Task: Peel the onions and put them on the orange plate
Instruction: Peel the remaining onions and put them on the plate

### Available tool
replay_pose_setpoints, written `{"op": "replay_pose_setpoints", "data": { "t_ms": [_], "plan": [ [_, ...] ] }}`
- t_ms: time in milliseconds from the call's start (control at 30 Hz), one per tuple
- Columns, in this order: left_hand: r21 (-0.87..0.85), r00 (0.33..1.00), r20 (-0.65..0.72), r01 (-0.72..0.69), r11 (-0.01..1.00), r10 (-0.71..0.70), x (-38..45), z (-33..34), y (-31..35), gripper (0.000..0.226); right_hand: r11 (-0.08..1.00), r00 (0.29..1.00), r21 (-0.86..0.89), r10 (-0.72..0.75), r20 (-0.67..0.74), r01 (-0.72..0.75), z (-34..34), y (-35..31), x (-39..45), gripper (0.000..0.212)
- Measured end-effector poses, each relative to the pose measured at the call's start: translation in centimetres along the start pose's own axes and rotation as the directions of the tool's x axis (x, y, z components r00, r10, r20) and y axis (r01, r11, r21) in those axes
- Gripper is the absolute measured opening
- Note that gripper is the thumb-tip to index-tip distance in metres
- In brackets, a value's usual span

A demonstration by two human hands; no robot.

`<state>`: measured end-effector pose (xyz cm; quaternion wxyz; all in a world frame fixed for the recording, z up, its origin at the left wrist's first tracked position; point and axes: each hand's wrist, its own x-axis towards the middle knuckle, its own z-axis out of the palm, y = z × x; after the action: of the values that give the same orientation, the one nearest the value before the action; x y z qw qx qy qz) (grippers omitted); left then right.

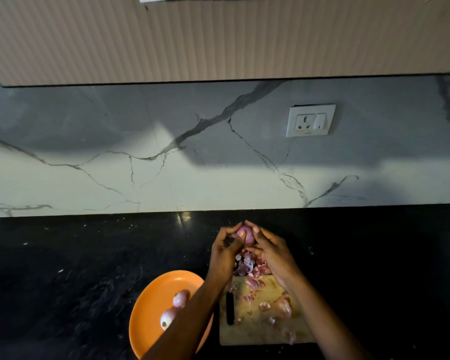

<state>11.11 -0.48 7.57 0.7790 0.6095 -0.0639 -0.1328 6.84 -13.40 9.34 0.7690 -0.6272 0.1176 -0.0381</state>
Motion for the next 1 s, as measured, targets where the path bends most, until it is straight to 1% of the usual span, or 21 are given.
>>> {"op": "replay_pose_setpoints", "data": {
  "t_ms": [33,100,167,233,300,367,433,500,667,867,1000],
  "plan": [
    [0.001,1.0,-0.017,0.004,1.0,-0.004,0.0,0.0,-0.1,0.02,1.0,1.0,-0.007,-0.004,-0.005,0.004,0.1,0.0,0.0,0.031],
    [0.057,0.999,-0.054,-0.001,0.998,0.004,0.0,-0.2,-0.3,0.02,1.0,1.0,-0.025,-0.004,-0.026,0.004,0.2,0.2,0.0,0.031],
    [0.12,0.999,-0.049,-0.014,0.993,0.02,0.2,-0.3,-0.2,0.021,1.0,0.999,-0.029,-0.01,-0.048,0.009,0.2,0.4,0.0,0.032],
    [0.146,0.999,-0.033,-0.017,0.989,0.022,0.2,-0.2,0.0,0.022,1.0,0.998,-0.026,-0.018,-0.059,0.017,0.2,0.4,0.0,0.032],
    [0.143,1.0,-0.003,-0.009,0.99,0.01,0.1,-0.3,0.4,0.024,0.999,0.996,-0.036,-0.041,-0.079,0.038,0.1,0.2,0.0,0.031],
    [0.147,0.999,0.041,-0.013,0.989,0.007,0.1,-0.5,0.7,0.031,0.994,0.993,-0.087,-0.073,-0.09,0.065,-0.1,0.0,0.1,0.029],
    [0.168,0.998,0.057,-0.031,0.985,0.021,0.2,-0.8,0.7,0.03,0.99,0.993,-0.123,-0.084,-0.08,0.073,-0.3,0.1,0.2,0.027],
    [0.169,0.997,0.055,-0.054,0.984,0.045,0.3,-1.2,0.6,0.029,0.989,0.994,-0.127,-0.085,-0.075,0.075,-0.2,0.2,0.4,0.027],
    [0.17,0.999,-0.024,-0.041,0.985,0.046,0.2,-1.5,0.2,0.026,0.989,0.993,-0.129,-0.079,-0.082,0.068,0.0,0.3,0.5,0.026],
    [0.139,1.0,0.012,-0.017,0.99,0.015,-0.1,-1.0,1.1,0.02,0.983,0.99,-0.166,-0.098,-0.099,0.08,-0.3,0.6,0.8,0.027],
    [0.139,1.0,0.027,0.001,0.99,-0.005,0.0,-0.9,1.3,0.022,0.968,0.986,-0.223,-0.135,-0.096,0.111,-0.4,0.9,0.9,0.028]
  ]
}}
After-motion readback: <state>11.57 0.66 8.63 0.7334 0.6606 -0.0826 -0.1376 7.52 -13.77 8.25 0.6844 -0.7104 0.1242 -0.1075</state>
